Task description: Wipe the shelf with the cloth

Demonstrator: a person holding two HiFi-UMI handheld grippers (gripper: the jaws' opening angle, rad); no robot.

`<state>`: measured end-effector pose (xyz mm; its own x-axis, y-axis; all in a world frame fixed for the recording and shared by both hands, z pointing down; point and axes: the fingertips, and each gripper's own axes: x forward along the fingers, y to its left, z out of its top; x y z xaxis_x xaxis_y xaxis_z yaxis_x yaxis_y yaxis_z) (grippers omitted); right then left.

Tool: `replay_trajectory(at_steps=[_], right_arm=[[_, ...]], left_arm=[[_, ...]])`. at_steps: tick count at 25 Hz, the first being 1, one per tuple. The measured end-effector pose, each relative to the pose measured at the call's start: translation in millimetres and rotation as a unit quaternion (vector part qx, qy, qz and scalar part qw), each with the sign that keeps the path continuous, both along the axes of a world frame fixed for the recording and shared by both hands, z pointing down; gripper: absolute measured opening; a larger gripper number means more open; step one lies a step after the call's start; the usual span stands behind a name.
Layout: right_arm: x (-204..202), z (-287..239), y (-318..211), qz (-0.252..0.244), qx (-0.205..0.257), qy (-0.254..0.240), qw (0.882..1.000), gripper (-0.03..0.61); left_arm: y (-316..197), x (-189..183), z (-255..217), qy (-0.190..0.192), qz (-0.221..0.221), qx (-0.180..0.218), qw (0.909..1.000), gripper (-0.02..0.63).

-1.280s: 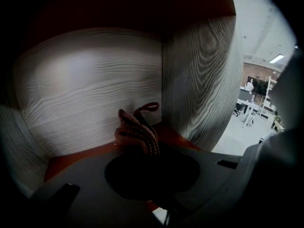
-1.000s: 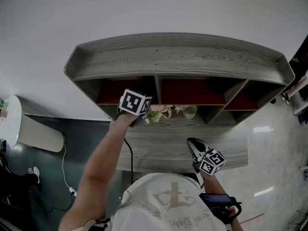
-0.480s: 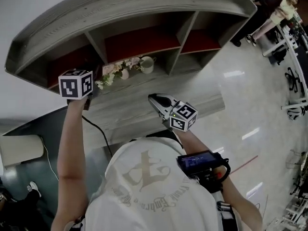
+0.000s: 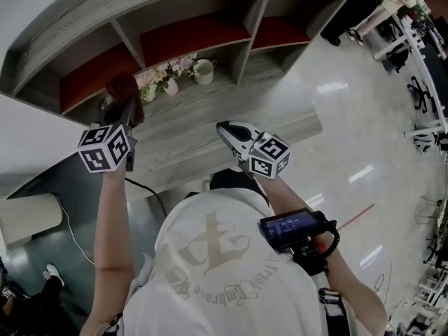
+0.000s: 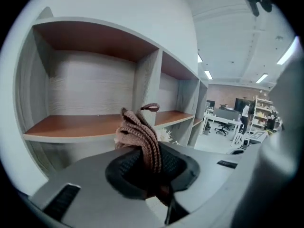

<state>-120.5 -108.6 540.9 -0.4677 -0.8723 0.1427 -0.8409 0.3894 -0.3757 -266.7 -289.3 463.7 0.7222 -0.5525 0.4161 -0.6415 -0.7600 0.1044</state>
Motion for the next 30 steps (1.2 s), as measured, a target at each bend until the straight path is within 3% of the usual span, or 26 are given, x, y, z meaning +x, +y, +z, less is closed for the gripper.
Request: replay_trajectory(at_steps=[4, 12, 22, 30], right_arm=[[4.5, -4.0, 24.5, 0.014, -0.006, 0.008, 1.0, 0.005], [20.5, -3.4, 23.7, 0.031, -0.001, 0.017, 0.999, 0.005], [27.8, 4.7, 31.1, 0.035, 0.005, 0.009, 0.999, 0.005], [86.2, 0.1, 28.5, 0.025, 0.01, -0.004, 1.0, 0.005]], left_arm=[[28.2, -3.4, -1.1, 0.021, 0.0, 0.003, 0.9998, 0.064], [39.1, 9.2, -1.1, 0.051, 0.012, 0.013, 0.9985, 0.066], [51.0, 34.1, -19.6, 0.029, 0.029, 0.051, 0.9979, 0.067], [39.9, 92.0, -37.0, -0.007, -0.002, 0.085, 0.9964, 0.069]])
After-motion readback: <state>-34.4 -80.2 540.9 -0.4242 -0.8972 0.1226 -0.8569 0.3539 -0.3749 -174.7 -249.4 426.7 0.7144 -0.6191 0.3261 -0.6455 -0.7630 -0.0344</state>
